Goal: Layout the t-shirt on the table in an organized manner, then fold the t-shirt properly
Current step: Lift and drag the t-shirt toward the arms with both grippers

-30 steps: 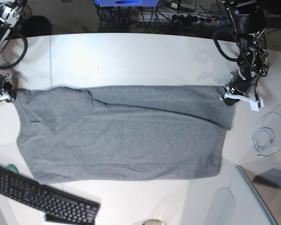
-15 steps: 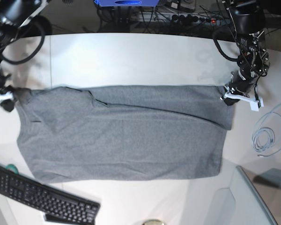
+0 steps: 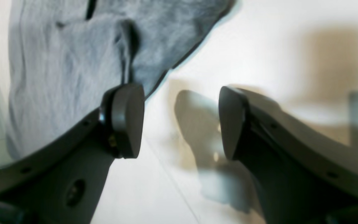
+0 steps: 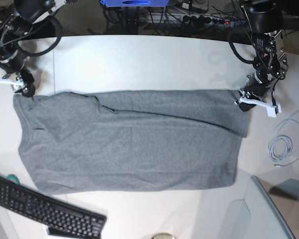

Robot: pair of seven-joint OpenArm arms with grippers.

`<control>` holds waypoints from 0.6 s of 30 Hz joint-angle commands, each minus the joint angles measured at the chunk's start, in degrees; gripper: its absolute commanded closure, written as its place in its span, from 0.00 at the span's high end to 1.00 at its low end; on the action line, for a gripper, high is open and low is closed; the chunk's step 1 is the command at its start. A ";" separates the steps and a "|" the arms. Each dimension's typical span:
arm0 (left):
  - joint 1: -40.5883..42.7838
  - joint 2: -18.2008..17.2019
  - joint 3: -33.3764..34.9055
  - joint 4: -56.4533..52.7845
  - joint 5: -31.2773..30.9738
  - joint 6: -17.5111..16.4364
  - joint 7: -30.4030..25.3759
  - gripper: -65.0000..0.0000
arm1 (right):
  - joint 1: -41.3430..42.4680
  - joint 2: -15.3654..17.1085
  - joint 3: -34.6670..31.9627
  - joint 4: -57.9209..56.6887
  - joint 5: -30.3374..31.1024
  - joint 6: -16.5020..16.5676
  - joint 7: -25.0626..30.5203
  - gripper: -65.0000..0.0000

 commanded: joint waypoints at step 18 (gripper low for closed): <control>-0.73 -1.05 -0.11 1.09 -0.39 -0.16 -0.99 0.00 | 7.06 6.25 0.16 -14.42 0.30 0.19 4.45 0.41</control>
